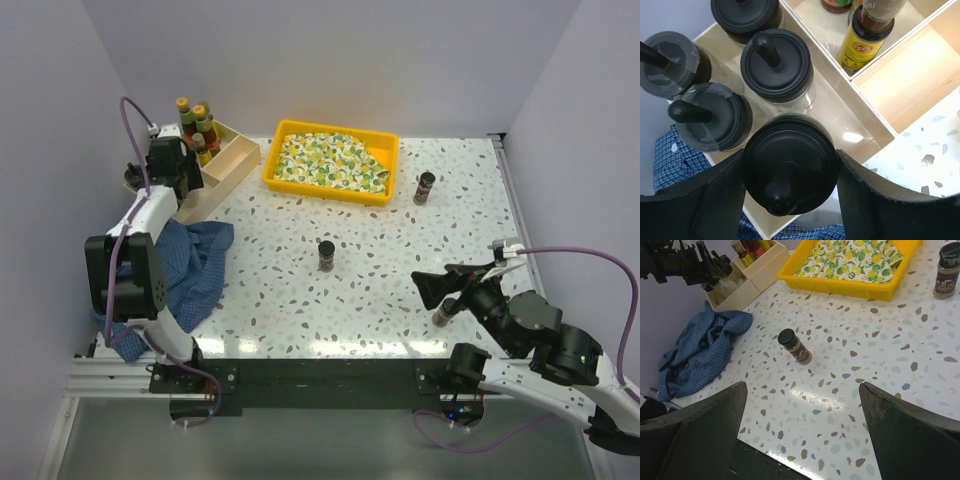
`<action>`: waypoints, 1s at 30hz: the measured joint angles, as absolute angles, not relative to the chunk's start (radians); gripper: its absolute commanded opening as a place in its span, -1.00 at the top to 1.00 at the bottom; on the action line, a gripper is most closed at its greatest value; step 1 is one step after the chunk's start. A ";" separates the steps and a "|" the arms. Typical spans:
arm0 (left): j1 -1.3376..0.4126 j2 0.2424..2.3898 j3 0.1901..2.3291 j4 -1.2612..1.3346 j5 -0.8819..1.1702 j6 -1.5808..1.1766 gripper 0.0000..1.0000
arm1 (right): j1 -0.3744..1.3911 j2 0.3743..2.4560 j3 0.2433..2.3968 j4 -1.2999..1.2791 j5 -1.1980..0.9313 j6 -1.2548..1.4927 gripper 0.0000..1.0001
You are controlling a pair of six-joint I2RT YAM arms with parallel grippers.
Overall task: Organize the condiment bottles
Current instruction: Place the bottle in the storage box.
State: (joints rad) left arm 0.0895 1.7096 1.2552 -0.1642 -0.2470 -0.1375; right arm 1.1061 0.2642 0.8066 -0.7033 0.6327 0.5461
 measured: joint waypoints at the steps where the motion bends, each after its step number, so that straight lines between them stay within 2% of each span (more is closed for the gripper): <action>1: 0.089 1.718 1.255 -0.160 -0.246 -0.138 0.66 | 1.106 0.264 0.807 -0.703 0.633 0.546 -0.97; 4: 0.089 1.752 1.255 -0.154 -0.247 -0.138 0.54 | 1.106 0.264 0.808 -0.703 0.632 0.546 -0.97; 8: 0.089 1.795 1.255 -0.151 -0.250 -0.138 -0.17 | 1.106 0.265 0.810 -0.709 0.632 0.547 -0.97; 13: 0.089 1.820 1.303 -0.182 -0.249 -0.143 -0.63 | 1.106 0.283 0.833 -0.719 0.633 0.547 -0.97; 14: 0.089 1.821 1.312 -0.192 -0.244 -0.146 -0.94 | 1.106 0.287 0.836 -0.719 0.633 0.547 -0.97; 15: 0.089 1.821 1.328 -0.208 -0.237 -0.148 -1.00 | 1.106 0.292 0.838 -0.719 0.633 0.549 -0.97; 19: 0.087 1.811 1.386 -0.235 -0.199 -0.183 -1.00 | 1.106 0.323 0.839 -0.723 0.633 0.561 -0.97; 30: -0.011 1.576 1.368 -0.361 -0.131 -0.224 -1.00 | 1.106 0.494 0.846 -0.818 0.691 0.686 -0.97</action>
